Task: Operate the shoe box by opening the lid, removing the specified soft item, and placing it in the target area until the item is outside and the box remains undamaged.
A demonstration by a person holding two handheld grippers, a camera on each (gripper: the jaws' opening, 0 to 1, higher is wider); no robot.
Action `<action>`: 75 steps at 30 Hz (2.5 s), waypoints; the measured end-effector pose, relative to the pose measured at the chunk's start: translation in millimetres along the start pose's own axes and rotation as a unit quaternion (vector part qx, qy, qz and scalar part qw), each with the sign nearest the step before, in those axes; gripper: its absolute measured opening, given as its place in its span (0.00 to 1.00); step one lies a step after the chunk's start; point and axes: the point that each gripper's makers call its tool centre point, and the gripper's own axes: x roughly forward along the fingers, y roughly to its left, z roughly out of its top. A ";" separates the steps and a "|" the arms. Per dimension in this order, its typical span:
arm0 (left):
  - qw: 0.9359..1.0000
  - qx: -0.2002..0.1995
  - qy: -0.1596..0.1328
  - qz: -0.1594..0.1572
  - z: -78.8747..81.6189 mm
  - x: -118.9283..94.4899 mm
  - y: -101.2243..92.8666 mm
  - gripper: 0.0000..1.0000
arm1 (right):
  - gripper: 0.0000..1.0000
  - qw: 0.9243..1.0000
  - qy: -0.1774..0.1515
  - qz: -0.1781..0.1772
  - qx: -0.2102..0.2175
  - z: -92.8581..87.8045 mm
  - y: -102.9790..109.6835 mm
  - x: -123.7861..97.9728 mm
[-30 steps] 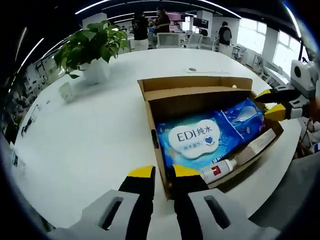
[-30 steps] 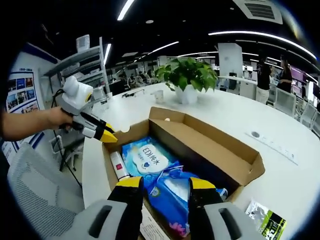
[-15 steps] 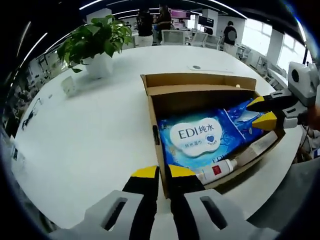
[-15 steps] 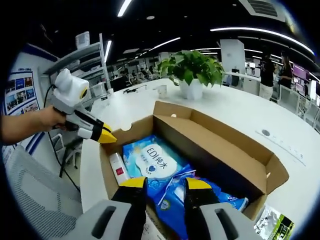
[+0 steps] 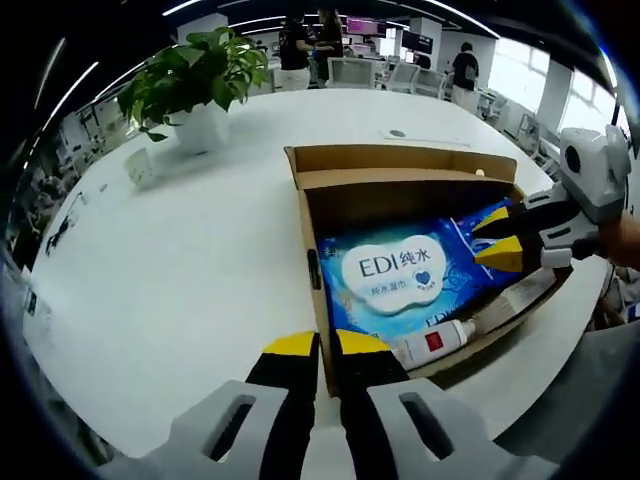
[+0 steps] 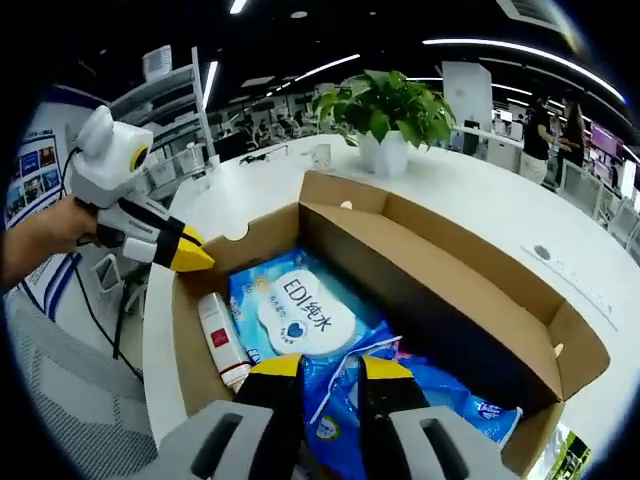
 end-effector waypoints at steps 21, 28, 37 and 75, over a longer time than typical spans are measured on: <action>1.000 -0.008 0.003 0.002 2.0 1.7 1.7 0.04 | 0.02 0.997 0.038 -0.029 0.061 -3.9 -9.7 22.8; 1.000 -0.011 -0.005 0.007 2.2 1.5 2.4 0.03 | 0.00 0.994 0.028 -0.032 0.103 -0.4 -7.8 18.6; 1.000 -0.011 -0.010 0.008 1.6 0.5 1.9 0.04 | 0.00 0.991 -0.003 -0.030 0.133 12.0 -5.5 6.3; 1.000 -0.006 -0.009 0.003 1.1 -2.0 0.5 0.05 | 0.00 0.979 -0.084 -0.071 0.169 22.3 -21.7 -44.3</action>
